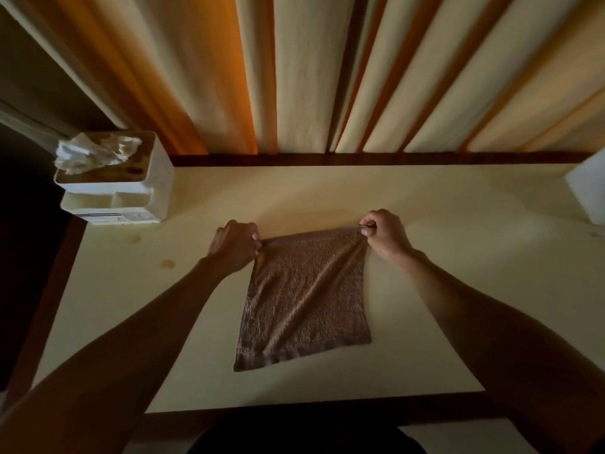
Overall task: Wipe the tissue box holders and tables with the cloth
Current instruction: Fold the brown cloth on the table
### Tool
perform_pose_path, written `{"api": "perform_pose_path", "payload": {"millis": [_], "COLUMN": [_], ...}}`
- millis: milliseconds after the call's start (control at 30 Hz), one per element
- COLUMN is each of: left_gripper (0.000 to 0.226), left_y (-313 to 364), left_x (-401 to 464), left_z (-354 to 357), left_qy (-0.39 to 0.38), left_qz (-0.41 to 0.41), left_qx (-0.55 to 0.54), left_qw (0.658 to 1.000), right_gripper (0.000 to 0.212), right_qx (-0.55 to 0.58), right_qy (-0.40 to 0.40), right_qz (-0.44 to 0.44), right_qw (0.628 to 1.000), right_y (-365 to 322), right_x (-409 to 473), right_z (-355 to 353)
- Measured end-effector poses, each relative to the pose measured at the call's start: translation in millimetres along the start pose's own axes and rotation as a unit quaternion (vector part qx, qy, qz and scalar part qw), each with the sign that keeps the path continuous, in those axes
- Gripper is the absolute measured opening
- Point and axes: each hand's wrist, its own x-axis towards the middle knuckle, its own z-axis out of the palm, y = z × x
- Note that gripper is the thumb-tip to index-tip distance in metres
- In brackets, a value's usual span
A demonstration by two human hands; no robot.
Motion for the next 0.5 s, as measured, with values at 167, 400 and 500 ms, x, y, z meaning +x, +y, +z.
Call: {"api": "perform_pose_path", "payload": {"millis": [167,400,500], "left_gripper": [0.011,0.003,0.002], "left_y": [9,13,12], "left_x": [20,14,-4], "left_z": [3,-9,-15], "left_qy": [0.039,0.121,0.157], "left_qz": [-0.011,-0.051,-0.029], "left_qx": [0.034,-0.042,-0.107], "left_qw": [0.999,0.99,0.981], "right_gripper": [0.012,0.007,0.007], "right_qx": [0.03,0.111,0.16], "right_qy": [-0.012,0.016,0.061], "right_qz": [-0.037,-0.07,-0.074], "right_qw": [0.999,0.991,0.983], "right_y": [16,5,-2], "right_x": [23,16,-6], "right_z": [-7,-16,-22]}}
